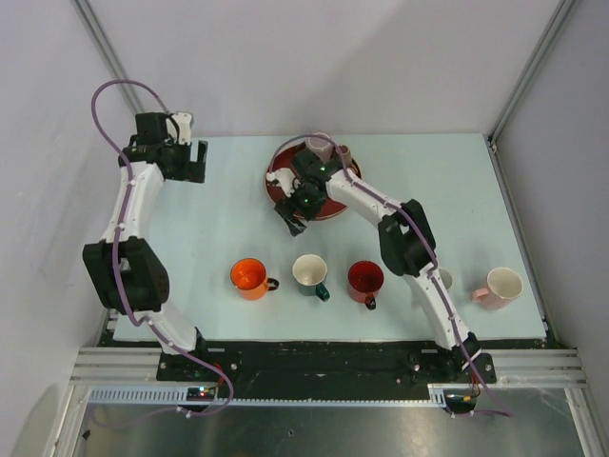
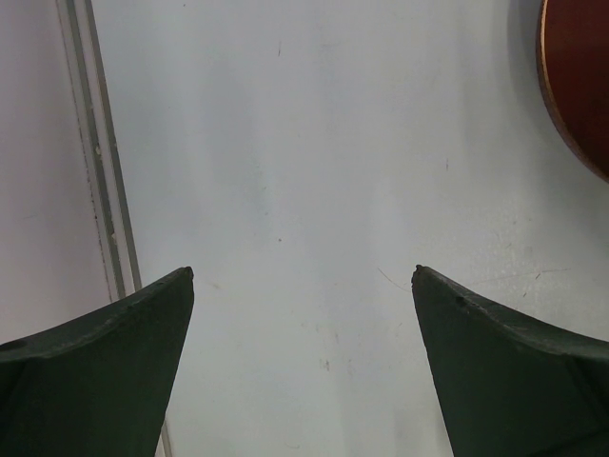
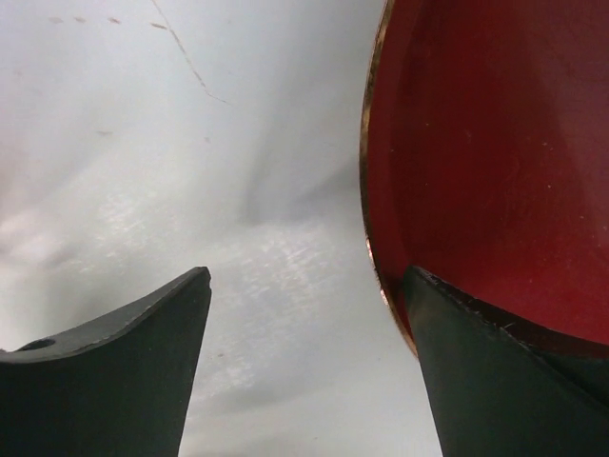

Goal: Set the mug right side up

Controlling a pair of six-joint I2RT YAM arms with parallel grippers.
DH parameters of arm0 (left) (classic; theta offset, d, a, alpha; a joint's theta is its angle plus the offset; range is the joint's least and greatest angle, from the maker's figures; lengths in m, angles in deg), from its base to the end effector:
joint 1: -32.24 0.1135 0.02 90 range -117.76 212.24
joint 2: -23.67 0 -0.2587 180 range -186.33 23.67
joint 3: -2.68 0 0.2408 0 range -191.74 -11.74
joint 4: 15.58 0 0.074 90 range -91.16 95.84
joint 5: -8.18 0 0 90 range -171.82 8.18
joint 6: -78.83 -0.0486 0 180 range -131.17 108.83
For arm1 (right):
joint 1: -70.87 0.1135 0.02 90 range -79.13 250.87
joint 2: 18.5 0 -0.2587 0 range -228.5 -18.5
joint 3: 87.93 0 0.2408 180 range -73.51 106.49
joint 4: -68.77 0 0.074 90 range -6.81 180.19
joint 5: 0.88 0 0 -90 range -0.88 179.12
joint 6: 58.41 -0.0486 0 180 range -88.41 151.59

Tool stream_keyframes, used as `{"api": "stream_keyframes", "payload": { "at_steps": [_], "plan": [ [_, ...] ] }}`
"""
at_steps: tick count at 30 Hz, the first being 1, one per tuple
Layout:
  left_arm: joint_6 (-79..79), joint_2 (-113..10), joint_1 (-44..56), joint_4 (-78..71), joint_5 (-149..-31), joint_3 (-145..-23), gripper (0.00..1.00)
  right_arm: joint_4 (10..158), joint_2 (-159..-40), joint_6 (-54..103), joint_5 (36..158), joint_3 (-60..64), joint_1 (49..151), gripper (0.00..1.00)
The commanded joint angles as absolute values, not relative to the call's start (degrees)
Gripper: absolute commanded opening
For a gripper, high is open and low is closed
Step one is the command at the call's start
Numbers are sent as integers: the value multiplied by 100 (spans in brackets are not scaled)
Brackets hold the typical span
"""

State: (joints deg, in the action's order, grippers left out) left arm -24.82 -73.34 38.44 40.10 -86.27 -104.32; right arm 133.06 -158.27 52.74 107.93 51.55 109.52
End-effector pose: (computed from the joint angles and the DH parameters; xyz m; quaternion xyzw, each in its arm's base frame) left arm 0.3725 0.0367 0.3244 0.0747 0.9226 0.0295 0.3774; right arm 0.3884 0.3306 0.1710 -0.5109 0.8164 0.1906 0.1903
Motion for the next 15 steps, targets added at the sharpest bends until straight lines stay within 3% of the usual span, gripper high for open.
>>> {"api": "stream_keyframes", "payload": {
  "at_steps": [1,6,15],
  "plan": [
    [-2626,-7323,3779,3937,-8635,-10451,100,13048,-14839,4536,10743,5509,10684,88],
    [-2682,-7311,3724,3973,-8734,-10446,100,12558,-14533,4310,10249,5391,9971,97],
    [-2785,-7285,3556,4032,-8725,-10480,100,13157,-15475,4782,10059,6237,9057,99]
  ]
}}
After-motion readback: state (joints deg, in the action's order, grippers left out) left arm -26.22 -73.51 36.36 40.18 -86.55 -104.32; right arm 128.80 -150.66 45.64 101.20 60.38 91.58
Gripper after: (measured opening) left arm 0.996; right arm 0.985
